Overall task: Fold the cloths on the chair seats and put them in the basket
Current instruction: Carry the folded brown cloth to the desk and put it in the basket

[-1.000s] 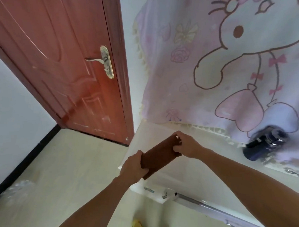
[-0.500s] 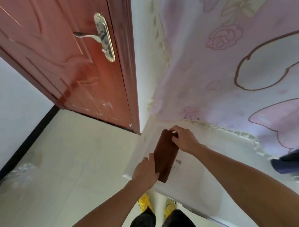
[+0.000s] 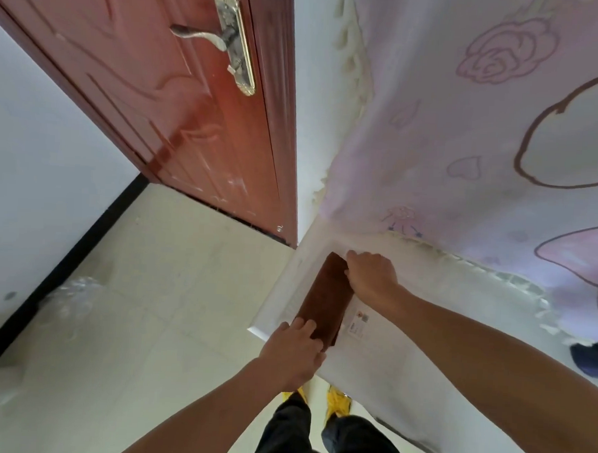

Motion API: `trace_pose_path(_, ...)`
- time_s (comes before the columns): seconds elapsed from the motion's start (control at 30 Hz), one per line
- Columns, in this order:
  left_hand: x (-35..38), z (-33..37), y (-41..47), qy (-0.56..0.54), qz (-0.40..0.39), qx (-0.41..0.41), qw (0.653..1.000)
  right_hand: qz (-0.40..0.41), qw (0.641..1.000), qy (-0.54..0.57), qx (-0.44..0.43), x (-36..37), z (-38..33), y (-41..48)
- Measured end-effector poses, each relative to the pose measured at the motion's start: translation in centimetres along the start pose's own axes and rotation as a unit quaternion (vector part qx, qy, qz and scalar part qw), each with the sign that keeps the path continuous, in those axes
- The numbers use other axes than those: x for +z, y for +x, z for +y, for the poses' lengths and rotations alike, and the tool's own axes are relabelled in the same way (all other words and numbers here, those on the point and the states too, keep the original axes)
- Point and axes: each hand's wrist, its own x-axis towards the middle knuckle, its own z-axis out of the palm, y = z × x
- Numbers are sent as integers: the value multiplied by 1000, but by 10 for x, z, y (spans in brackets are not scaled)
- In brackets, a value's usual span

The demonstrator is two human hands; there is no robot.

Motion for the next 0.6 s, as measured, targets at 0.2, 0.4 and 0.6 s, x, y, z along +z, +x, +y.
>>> trace_pose_path(0.2,-1,14,3,-3,-41,2,999,17,984,-39,-173,3,9,-15)
trace_pose_path(0.4,1,14,8,-6,-91,-42,995,-50,983,13,-176,27,26,-19)
trace_pose_path(0.6,-6,17,-5,-16,-16,-52,998,-71,978,31,-191,7,24,-19)
